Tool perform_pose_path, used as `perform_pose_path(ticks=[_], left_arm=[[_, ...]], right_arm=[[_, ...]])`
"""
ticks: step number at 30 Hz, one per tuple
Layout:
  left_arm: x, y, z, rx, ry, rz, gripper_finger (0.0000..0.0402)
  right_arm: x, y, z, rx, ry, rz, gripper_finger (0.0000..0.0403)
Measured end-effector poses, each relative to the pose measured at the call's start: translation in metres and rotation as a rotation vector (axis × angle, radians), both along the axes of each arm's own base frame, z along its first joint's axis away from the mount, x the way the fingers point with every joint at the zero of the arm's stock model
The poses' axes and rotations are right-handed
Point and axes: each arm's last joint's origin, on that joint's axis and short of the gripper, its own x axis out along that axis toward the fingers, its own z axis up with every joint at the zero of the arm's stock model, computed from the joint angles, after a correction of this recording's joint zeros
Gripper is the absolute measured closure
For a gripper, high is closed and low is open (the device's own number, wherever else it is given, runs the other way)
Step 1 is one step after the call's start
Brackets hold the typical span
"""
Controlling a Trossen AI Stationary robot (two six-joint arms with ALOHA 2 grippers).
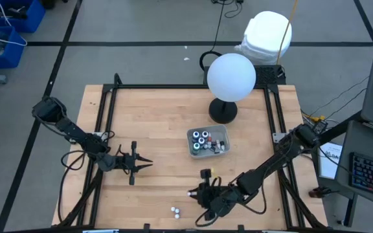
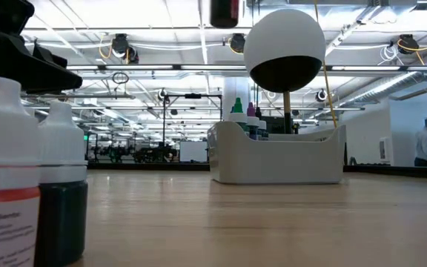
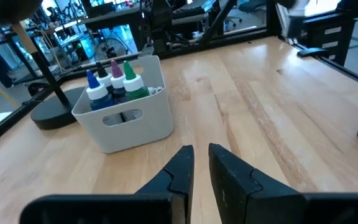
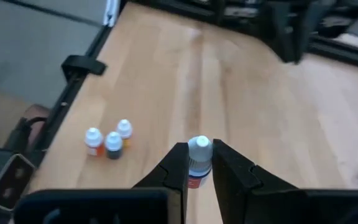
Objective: Pick & Place food coloring
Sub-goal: Put the red food coloring bottle into the gray bin
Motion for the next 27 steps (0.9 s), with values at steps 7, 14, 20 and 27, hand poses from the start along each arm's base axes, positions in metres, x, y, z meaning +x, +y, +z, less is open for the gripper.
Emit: perform_pose_path(ticks=[7,14,20,27], left_arm=[[-0.001,0.000,-0.003,-0.030,0.025,0.010,0.0344],[0.000,0.000,-0.002,-0.057,0.015,0.014,0.0344],[0.000,0.000,-0.002,-0.051,0.015,0.013,0.0344],[0.000,0.000,-0.001,-0.010,0.012,0.007,0.0344]], right_arm=[[-0.030,-0.023,-0.020,0.044,-0.059,-0.051,0.0360],[-0.058,-0.051,-0.047,0.131,-0.124,-0.121,0.0360],[-0.079,-0.067,-0.061,0.147,-0.147,-0.179,0.0360],[-0.092,-0.076,-0.062,0.083,-0.184,-0.254,0.0360]])
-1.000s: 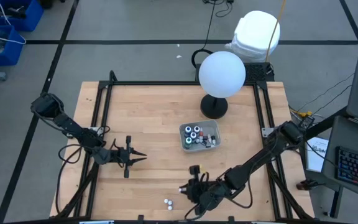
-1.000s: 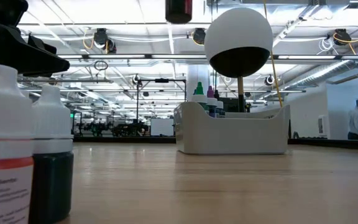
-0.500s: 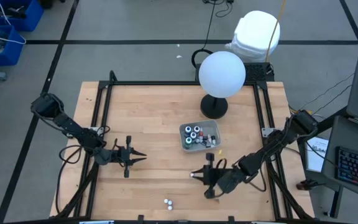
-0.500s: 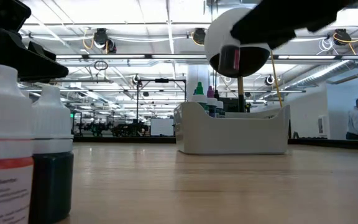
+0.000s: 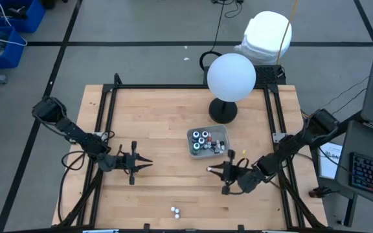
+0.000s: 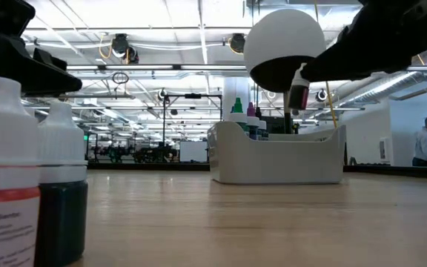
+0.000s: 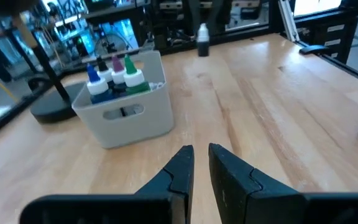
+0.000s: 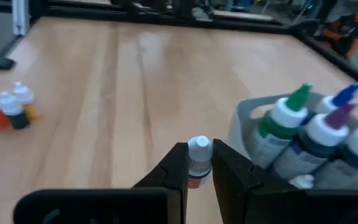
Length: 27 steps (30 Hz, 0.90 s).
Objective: Pick & Place food coloring
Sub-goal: Put the red food coloring bottle into the gray bin
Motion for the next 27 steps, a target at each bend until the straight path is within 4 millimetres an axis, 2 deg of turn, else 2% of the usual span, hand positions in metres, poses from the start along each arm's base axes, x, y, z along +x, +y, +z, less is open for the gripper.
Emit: perform_pose_path(ticks=[7,14,22,27], left_arm=[[0.001,0.000,0.002,0.163,-0.017,-0.031,0.0344],[0.005,0.006,0.006,0.342,-0.044,-0.028,0.0344],[0.009,0.011,0.007,0.349,-0.045,0.000,0.0344],[0.011,0.014,0.007,0.399,-0.039,0.012,0.0344]], right_arm=[[-0.005,-0.021,0.019,-0.149,-0.026,-0.093,0.0360],[-0.012,-0.063,0.036,-0.176,0.003,-0.225,0.0360],[-0.015,-0.100,0.023,-0.097,0.045,-0.339,0.0360],[-0.013,-0.112,0.012,-0.070,0.084,-0.339,0.0360]])
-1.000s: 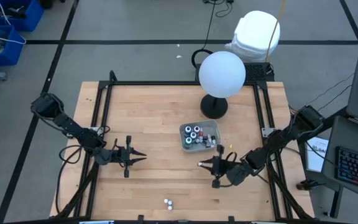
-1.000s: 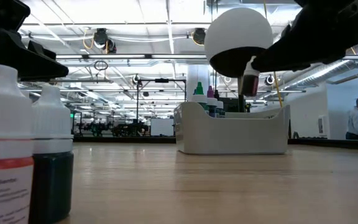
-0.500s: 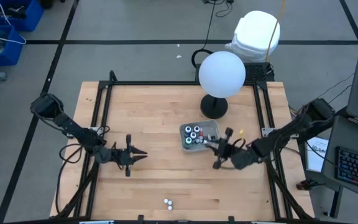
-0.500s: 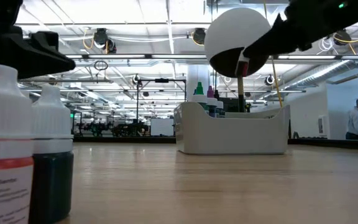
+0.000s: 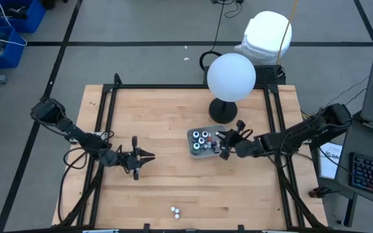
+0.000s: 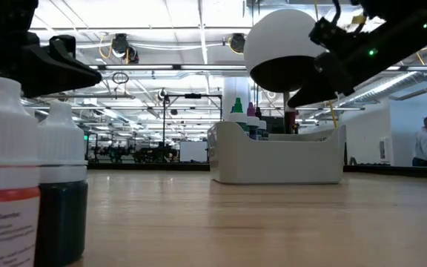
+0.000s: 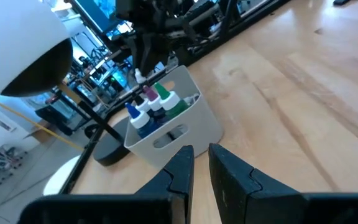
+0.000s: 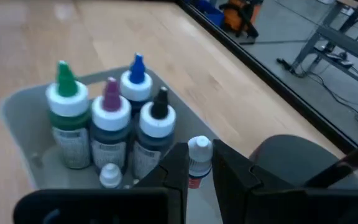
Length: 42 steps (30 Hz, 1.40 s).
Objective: Pick & Place food coloring
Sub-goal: Put the red food coloring bottle into the gray bin
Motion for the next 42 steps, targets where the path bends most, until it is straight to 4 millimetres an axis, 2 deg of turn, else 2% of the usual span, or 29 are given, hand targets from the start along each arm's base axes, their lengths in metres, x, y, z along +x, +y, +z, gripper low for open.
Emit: perform_pose_path(ticks=[10,18,26,36,42], left_arm=[[0.004,0.007,0.000,0.005,0.000,0.042,0.0344],[0.004,0.008,0.000,-0.089,-0.009,0.064,0.0344],[0.004,0.008,0.000,-0.167,-0.017,0.075,0.0344],[0.004,0.008,0.000,-0.171,-0.018,0.074,0.0344],[0.004,0.008,0.000,-0.164,-0.017,0.073,0.0344]], right_arm=[[0.009,-0.009,-0.017,0.006,0.087,0.027,0.0360],[0.019,-0.021,-0.031,0.076,0.104,0.034,0.0360],[0.025,-0.025,-0.043,0.128,0.082,-0.023,0.0360],[0.026,-0.026,-0.045,0.142,0.064,-0.068,0.0360],[0.021,-0.025,-0.033,0.104,0.111,0.060,0.0360]])
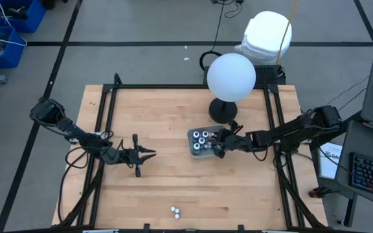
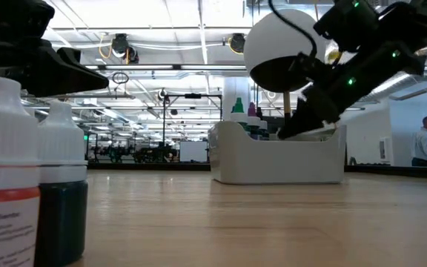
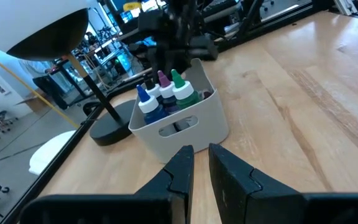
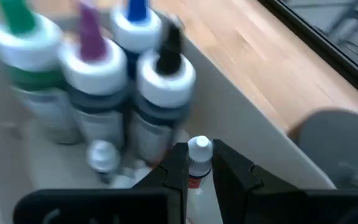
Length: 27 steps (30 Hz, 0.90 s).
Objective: Pick & Place food coloring
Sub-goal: Put the red food coloring bottle into the gray bin
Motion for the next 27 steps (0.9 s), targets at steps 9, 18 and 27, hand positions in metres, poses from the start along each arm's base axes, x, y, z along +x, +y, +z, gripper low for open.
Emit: perform_pose_path(ticks=[9,18,27], left_arm=[[0.000,0.000,0.000,0.000,-0.001,0.000,0.0344],[0.000,0.000,0.000,0.000,-0.002,0.000,0.0344],[0.000,0.000,0.000,-0.001,-0.001,-0.008,0.0344]], right_arm=[[-0.007,-0.003,0.027,-0.009,0.110,0.153,0.0360],[0.005,-0.018,0.049,0.017,0.198,0.272,0.0360],[0.012,-0.024,0.030,0.075,0.262,0.282,0.0360]])
